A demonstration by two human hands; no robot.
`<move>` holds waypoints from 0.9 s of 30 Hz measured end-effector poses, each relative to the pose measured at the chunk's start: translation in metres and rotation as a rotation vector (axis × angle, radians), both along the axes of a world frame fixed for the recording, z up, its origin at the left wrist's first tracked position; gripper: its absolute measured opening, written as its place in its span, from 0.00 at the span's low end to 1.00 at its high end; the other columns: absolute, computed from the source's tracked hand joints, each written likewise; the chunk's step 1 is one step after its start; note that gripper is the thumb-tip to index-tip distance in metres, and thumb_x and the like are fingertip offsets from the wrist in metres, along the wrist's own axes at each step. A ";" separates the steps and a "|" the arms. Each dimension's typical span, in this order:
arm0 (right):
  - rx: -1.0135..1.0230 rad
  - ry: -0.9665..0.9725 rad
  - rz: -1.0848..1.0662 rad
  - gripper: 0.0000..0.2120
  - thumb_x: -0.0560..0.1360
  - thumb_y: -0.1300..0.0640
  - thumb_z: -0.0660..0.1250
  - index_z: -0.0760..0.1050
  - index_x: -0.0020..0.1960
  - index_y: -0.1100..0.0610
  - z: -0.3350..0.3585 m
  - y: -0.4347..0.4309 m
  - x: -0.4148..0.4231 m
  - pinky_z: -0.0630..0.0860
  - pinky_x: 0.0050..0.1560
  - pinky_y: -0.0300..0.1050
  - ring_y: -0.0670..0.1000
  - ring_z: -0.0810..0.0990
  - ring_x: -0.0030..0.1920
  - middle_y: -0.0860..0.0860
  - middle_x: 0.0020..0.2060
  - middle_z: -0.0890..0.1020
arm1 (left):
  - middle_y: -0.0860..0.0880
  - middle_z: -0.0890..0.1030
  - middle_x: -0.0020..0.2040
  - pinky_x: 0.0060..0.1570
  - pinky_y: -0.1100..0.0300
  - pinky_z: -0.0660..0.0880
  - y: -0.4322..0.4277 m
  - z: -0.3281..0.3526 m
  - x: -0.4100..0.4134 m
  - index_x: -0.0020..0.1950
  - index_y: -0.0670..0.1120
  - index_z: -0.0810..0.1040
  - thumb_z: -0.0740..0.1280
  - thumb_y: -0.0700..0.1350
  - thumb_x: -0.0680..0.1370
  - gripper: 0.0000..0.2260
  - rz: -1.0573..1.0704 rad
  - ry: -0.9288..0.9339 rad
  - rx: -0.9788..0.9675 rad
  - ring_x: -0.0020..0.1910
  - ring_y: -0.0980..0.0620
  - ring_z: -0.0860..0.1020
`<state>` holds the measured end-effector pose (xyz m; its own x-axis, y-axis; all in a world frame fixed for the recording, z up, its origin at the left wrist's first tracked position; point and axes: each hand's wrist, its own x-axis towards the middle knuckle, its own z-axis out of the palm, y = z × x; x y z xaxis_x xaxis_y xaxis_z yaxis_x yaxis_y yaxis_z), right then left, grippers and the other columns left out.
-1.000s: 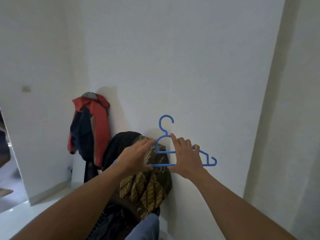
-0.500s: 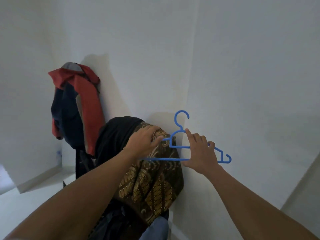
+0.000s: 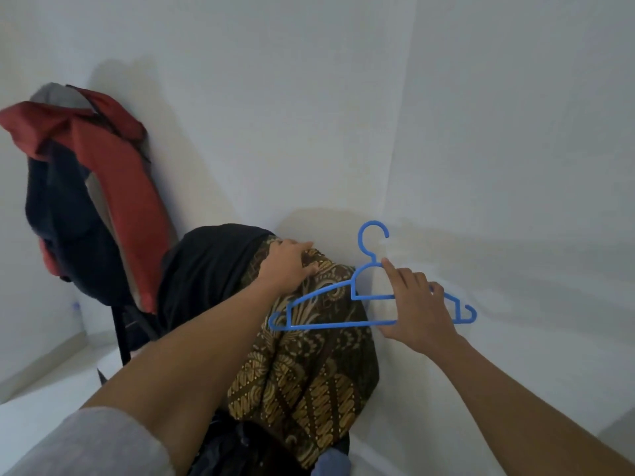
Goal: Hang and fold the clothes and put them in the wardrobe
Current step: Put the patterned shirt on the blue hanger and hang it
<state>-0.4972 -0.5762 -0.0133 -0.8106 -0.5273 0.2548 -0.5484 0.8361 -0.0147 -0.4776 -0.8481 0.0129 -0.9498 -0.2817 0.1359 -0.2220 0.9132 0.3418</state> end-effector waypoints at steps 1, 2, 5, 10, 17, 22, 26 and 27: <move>0.004 -0.002 -0.004 0.57 0.65 0.34 0.72 0.40 0.80 0.49 -0.001 -0.001 -0.002 0.65 0.67 0.55 0.52 0.68 0.65 0.49 0.68 0.66 | 0.44 0.69 0.74 0.68 0.42 0.67 0.000 -0.002 -0.002 0.78 0.55 0.63 0.68 0.58 0.79 0.29 0.012 -0.016 -0.029 0.75 0.39 0.61; 0.004 -0.006 -0.006 0.57 0.65 0.34 0.73 0.41 0.80 0.49 -0.002 -0.001 -0.004 0.65 0.67 0.55 0.52 0.68 0.66 0.49 0.68 0.66 | 0.44 0.70 0.73 0.67 0.41 0.69 0.001 -0.003 -0.004 0.78 0.56 0.62 0.68 0.58 0.78 0.30 0.027 -0.020 -0.050 0.75 0.39 0.60; -0.001 -0.019 -0.011 0.57 0.65 0.35 0.73 0.41 0.80 0.48 -0.002 0.000 -0.008 0.64 0.68 0.56 0.52 0.67 0.66 0.49 0.68 0.66 | 0.45 0.75 0.67 0.64 0.44 0.72 0.000 -0.005 -0.009 0.77 0.55 0.64 0.71 0.56 0.77 0.30 0.038 0.024 -0.050 0.72 0.41 0.65; 0.018 -0.023 -0.014 0.57 0.65 0.36 0.73 0.39 0.79 0.48 -0.003 0.000 -0.009 0.64 0.68 0.56 0.52 0.67 0.66 0.48 0.68 0.65 | 0.45 0.82 0.63 0.64 0.51 0.75 0.002 0.005 -0.011 0.73 0.48 0.74 0.69 0.40 0.79 0.22 -0.021 0.092 -0.004 0.62 0.44 0.78; 0.039 -0.004 0.013 0.56 0.66 0.36 0.72 0.40 0.80 0.49 -0.002 0.000 -0.002 0.64 0.68 0.55 0.52 0.68 0.65 0.49 0.69 0.66 | 0.42 0.82 0.60 0.57 0.49 0.77 0.001 0.005 0.027 0.73 0.44 0.73 0.63 0.32 0.78 0.24 -0.128 0.059 0.067 0.57 0.40 0.80; 0.018 0.012 0.059 0.56 0.65 0.35 0.72 0.41 0.80 0.49 -0.001 -0.004 0.003 0.64 0.67 0.55 0.52 0.68 0.65 0.49 0.69 0.66 | 0.58 0.72 0.31 0.27 0.68 0.68 -0.011 -0.015 0.058 0.75 0.48 0.71 0.62 0.32 0.78 0.26 -0.190 0.069 0.076 0.27 0.56 0.71; 0.005 0.014 0.123 0.56 0.64 0.37 0.74 0.46 0.80 0.49 -0.002 -0.007 0.007 0.64 0.68 0.57 0.53 0.68 0.65 0.49 0.69 0.68 | 0.57 0.74 0.34 0.28 0.70 0.68 -0.020 -0.035 0.074 0.74 0.48 0.72 0.64 0.33 0.78 0.25 -0.198 0.025 0.106 0.28 0.57 0.71; 0.009 0.016 0.134 0.56 0.63 0.36 0.74 0.45 0.80 0.49 -0.003 -0.008 0.007 0.64 0.68 0.57 0.52 0.68 0.66 0.48 0.69 0.68 | 0.54 0.75 0.35 0.28 0.70 0.67 -0.023 -0.040 0.075 0.74 0.49 0.73 0.65 0.34 0.78 0.25 -0.195 0.005 0.108 0.28 0.57 0.71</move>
<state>-0.4905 -0.5837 -0.0168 -0.7287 -0.6328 0.2617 -0.6551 0.7555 0.0026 -0.4024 -0.8709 -0.0268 -0.9871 -0.1057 0.1202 -0.0423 0.8967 0.4407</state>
